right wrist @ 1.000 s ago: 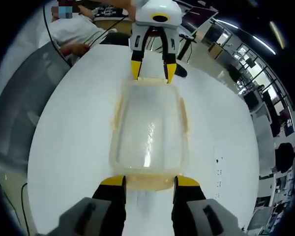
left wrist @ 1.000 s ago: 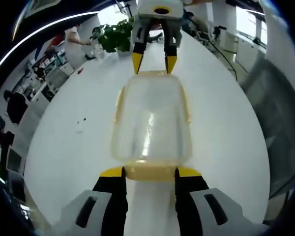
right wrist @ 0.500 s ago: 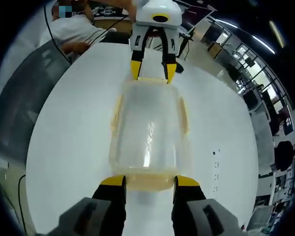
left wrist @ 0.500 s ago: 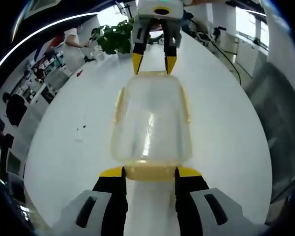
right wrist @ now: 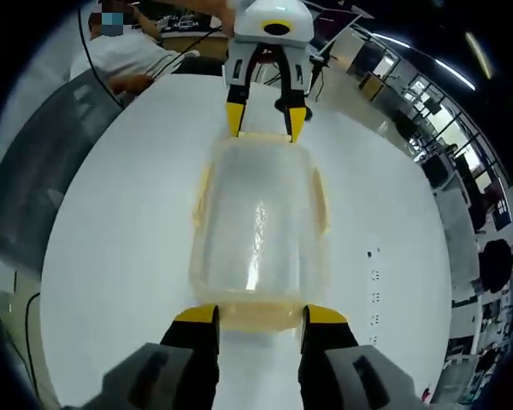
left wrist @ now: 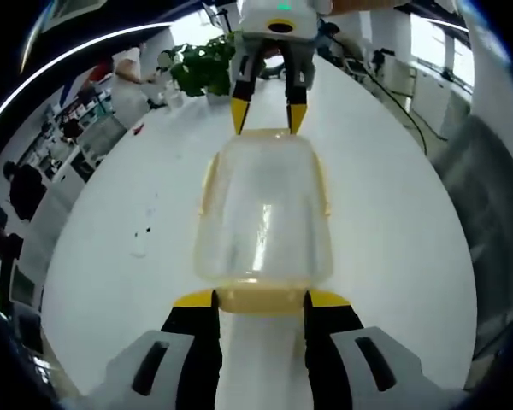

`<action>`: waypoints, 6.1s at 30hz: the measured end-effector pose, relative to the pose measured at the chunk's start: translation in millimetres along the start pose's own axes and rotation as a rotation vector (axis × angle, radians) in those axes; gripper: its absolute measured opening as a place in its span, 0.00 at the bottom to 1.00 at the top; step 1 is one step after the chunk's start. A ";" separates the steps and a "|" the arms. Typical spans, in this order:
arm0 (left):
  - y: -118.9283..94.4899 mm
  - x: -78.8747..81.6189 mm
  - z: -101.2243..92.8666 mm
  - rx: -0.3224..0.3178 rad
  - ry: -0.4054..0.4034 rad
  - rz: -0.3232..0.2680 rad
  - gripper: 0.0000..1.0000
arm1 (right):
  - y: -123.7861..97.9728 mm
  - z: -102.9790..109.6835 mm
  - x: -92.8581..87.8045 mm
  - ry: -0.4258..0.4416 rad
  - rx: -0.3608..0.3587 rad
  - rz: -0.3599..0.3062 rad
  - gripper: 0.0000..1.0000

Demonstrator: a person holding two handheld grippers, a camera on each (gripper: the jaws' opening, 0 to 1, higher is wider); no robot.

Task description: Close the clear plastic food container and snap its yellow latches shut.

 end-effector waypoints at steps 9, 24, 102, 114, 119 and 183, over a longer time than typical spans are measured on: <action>9.5 15.5 5.5 0.006 -0.003 -0.018 0.36 | -0.4 -6.1 -19.9 0.005 -0.004 0.001 0.34; 21.9 33.0 12.6 0.000 0.007 -0.025 0.36 | 1.9 -12.6 -42.9 0.009 -0.005 -0.008 0.34; 28.3 55.8 27.8 0.027 0.040 -0.060 0.44 | -4.0 -14.0 -68.3 0.232 0.109 -0.081 0.38; 31.9 58.2 28.5 0.081 -0.121 -0.063 0.46 | 1.4 -13.9 -59.3 0.421 0.100 -0.074 0.39; 29.7 62.5 31.1 0.108 -0.175 -0.065 0.46 | 2.5 -17.9 -59.7 0.535 0.074 -0.071 0.40; 46.9 49.9 22.6 -0.127 -0.936 0.065 0.33 | 19.4 -20.8 -58.9 1.175 0.319 0.018 0.31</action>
Point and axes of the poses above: the point that each gripper's makers call its tool centre point, and the gripper's own axes: y roughly forward along the fingers, z roughly to its left, x roughly out of its top, the point moved 6 cm from there along -y, roughly backward along the fingers, and after that the axes turned 10 degrees about z, right-handed, at the moved point
